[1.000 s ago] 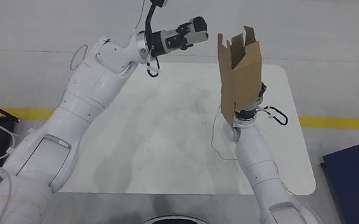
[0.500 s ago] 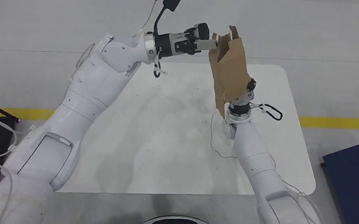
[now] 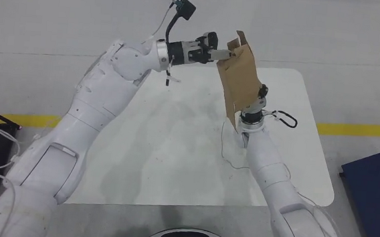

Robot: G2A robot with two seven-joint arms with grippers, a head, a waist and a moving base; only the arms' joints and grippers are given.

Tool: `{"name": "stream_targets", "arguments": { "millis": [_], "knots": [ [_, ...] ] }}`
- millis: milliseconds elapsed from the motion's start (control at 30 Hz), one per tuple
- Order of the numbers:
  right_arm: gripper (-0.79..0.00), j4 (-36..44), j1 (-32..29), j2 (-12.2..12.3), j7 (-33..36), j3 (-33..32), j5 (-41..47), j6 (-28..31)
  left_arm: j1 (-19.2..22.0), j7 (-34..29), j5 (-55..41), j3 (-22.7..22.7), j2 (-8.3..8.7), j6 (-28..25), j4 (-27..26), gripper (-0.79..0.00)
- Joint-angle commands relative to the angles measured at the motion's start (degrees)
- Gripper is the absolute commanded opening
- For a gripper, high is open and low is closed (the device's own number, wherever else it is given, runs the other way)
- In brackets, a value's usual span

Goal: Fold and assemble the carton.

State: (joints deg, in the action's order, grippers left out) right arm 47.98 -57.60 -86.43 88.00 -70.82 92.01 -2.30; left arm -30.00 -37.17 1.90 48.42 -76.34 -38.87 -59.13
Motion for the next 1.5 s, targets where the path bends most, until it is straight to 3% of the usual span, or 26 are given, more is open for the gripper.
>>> {"name": "stream_targets", "arguments": {
  "millis": [0, 367, 667, 1467],
  "knots": [
    [-0.785, -0.1, -0.1, 0.0, 0.0, -0.3, 0.0, 0.1, 0.0, 1.6, 0.7, 0.9, 0.14, 0.0, -0.4, 0.0],
    [-0.785, -2.4, 0.3, -0.4, 0.0, -1.6, -1.6, 1.9, -1.3, 2.1, 6.4, 5.8, 1.78, 2.6, -4.8, 0.0],
    [-0.785, -3.0, 0.5, -0.7, 0.0, -1.6, -3.8, 3.2, -0.3, 0.9, 17.1, 4.5, 1.95, 6.8, -6.9, 0.0],
    [-0.785, 0.8, -2.1, -0.6, 0.0, -2.5, -6.2, 1.6, -0.5, -2.0, 19.1, 2.9, 1.41, 8.8, -6.0, 0.0]
  ]
}}
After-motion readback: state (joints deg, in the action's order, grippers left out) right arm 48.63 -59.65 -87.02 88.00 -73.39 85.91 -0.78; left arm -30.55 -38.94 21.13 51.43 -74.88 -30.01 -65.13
